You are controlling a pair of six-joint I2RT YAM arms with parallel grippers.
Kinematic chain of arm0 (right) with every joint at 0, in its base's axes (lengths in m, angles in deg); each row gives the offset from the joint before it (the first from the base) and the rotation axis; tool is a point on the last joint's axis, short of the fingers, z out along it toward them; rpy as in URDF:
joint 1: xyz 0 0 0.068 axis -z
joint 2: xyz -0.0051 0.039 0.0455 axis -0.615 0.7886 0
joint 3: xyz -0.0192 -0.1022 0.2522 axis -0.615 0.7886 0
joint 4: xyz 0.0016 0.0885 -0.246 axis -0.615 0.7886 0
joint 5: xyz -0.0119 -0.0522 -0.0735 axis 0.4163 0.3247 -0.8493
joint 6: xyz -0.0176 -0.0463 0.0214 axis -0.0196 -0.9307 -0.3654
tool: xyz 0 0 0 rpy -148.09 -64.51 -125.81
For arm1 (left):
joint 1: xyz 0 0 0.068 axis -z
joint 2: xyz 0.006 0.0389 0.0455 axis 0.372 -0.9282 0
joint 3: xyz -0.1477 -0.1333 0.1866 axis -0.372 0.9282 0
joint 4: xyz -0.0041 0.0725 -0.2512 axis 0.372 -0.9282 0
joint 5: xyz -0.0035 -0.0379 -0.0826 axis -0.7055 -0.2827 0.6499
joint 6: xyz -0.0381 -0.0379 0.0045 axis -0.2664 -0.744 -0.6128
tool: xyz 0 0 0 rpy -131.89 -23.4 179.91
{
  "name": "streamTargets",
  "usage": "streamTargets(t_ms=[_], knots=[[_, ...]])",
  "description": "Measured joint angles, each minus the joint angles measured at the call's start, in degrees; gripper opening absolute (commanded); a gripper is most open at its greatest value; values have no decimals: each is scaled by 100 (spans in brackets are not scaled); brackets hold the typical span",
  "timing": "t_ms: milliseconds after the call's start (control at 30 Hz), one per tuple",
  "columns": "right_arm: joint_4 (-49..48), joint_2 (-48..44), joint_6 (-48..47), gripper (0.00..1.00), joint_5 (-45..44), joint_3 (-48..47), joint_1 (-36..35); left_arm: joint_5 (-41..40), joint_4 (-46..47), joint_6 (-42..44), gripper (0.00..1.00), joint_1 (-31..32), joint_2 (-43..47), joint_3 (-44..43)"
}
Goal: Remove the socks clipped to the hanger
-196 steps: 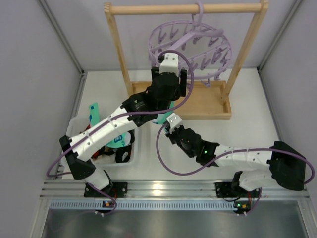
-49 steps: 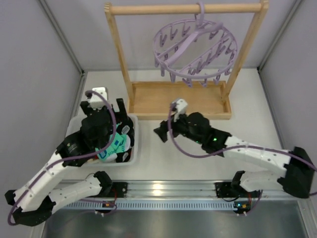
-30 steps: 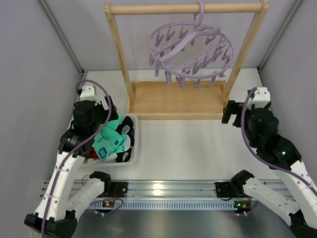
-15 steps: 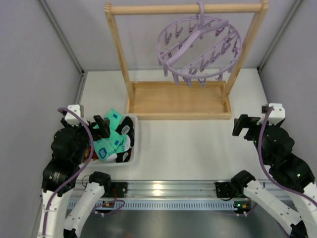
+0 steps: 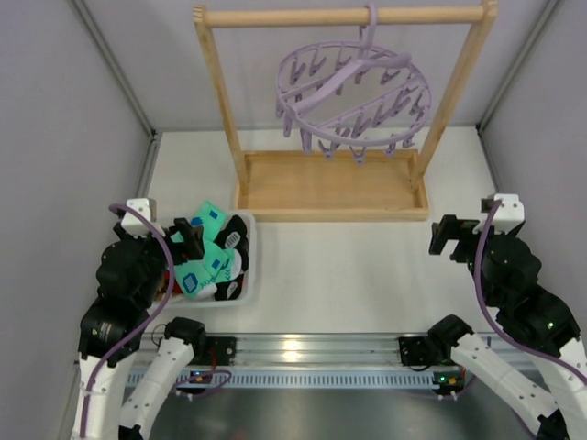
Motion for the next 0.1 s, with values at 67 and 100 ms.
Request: streamTargets(t_ms=[67, 100], knots=[[-2, -4, 2, 100, 4, 26, 0, -2, -4, 0, 99, 0, 9, 4], [-7, -4, 2, 99, 9, 42, 0, -2, -4, -2, 99, 0, 9, 4]])
